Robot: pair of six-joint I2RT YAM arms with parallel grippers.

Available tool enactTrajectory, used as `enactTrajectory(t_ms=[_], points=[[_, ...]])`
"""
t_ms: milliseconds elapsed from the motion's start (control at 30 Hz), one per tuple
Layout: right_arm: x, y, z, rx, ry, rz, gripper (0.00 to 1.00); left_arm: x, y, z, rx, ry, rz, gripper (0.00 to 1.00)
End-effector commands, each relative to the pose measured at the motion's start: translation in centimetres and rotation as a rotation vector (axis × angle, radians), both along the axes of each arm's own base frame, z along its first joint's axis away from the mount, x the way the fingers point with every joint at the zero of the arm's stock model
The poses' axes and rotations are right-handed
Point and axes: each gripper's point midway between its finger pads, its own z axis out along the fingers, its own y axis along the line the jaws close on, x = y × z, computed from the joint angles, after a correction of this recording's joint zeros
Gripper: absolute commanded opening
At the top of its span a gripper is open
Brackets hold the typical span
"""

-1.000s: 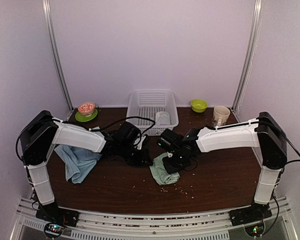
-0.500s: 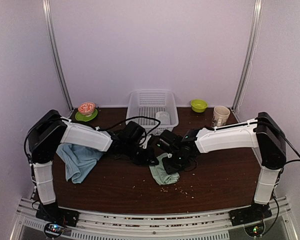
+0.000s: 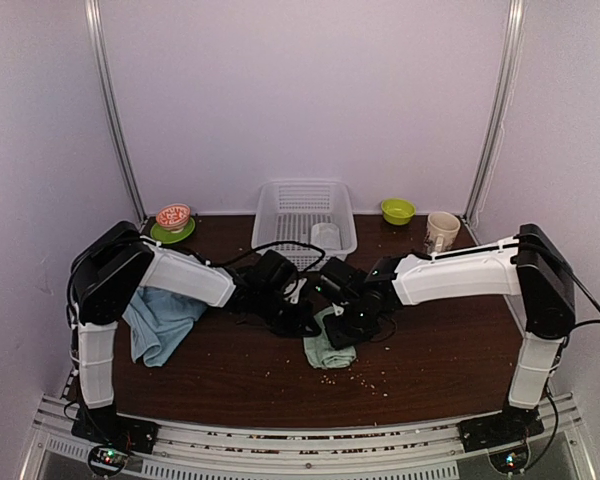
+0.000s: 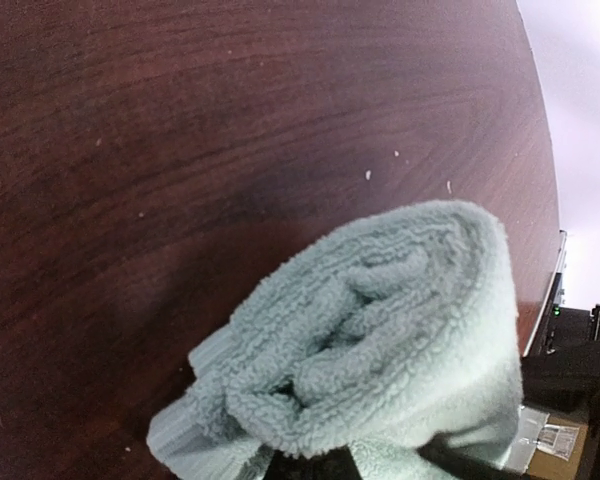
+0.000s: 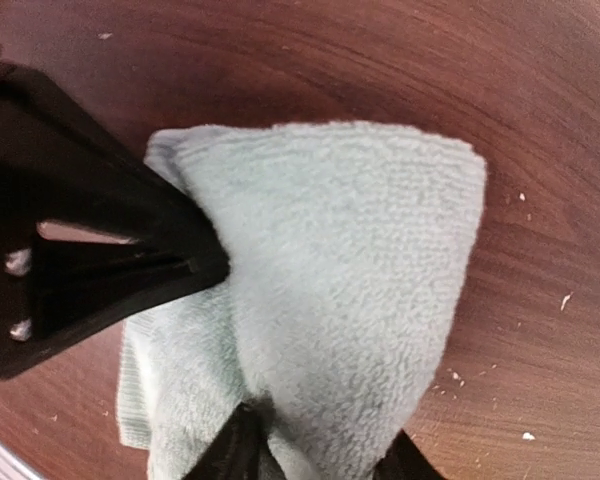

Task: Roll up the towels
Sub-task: Roll the towel at the center of the board.

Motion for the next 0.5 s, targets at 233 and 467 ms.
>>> enactTrajectory(t_ms=[233,467], points=[[0.9,-2.6,5.2,0.263,-0.034,-0.059,0.47,-0.4,1.0,-4.0,0.089,0.063,0.036,0.0],[2.4,-5.0,2.7,0.409,0.014,-0.177,0.5,-0.4,1.1,-4.2,0.099,0.068,0.037,0.0]])
